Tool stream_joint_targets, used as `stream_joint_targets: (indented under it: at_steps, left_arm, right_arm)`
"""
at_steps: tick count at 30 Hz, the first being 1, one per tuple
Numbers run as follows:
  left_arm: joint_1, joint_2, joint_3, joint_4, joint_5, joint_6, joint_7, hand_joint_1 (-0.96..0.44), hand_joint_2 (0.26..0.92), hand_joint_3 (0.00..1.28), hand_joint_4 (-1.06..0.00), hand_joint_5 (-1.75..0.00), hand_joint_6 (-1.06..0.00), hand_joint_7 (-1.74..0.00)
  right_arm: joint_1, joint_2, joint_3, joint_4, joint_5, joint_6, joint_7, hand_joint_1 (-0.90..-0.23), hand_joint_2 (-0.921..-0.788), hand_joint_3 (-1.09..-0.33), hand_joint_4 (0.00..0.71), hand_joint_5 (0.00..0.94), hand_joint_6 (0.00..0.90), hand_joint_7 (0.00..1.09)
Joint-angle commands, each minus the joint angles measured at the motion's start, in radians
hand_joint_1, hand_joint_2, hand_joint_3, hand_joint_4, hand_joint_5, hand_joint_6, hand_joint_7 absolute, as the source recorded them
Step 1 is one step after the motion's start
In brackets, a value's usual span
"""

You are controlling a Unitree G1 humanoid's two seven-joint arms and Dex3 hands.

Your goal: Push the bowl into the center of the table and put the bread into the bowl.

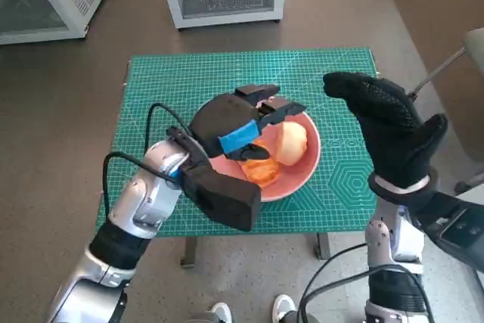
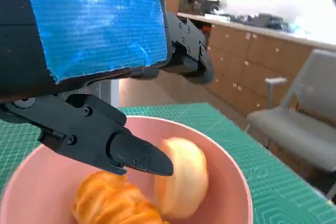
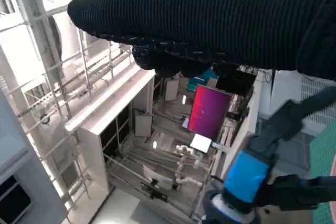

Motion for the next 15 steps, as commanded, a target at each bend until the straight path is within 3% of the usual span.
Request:
stream_joint_targets:
  at_steps: [1,9,15]
  left_arm:
    - [0.028,0.014,0.061,-0.071,-0.085,0.001,-0.030,-0.52,0.921,0.03,-0.21,0.00,-0.19,-0.25]
    - [0.077,0.008,0.186,-0.163,-0.278,0.007,-0.057,-0.51,0.913,0.02,-0.20,0.00,-0.19,-0.24]
    - [0.101,-0.020,0.288,-0.169,-0.462,-0.065,-0.045,-0.54,0.920,0.08,-0.19,0.00,-0.20,-0.23]
  right_arm:
    - [0.005,-0.001,0.005,-0.008,-0.018,0.018,-0.018,-0.402,-0.921,-0.484,0.635,0.024,0.103,0.72]
    - [-0.005,-0.004,0.005,-0.021,-0.034,0.030,-0.044,-0.405,-0.921,-0.482,0.595,0.006,0.105,0.72]
    - [-0.018,-0.013,0.000,-0.037,-0.045,0.037,-0.069,-0.406,-0.921,-0.479,0.510,0.000,0.110,0.72]
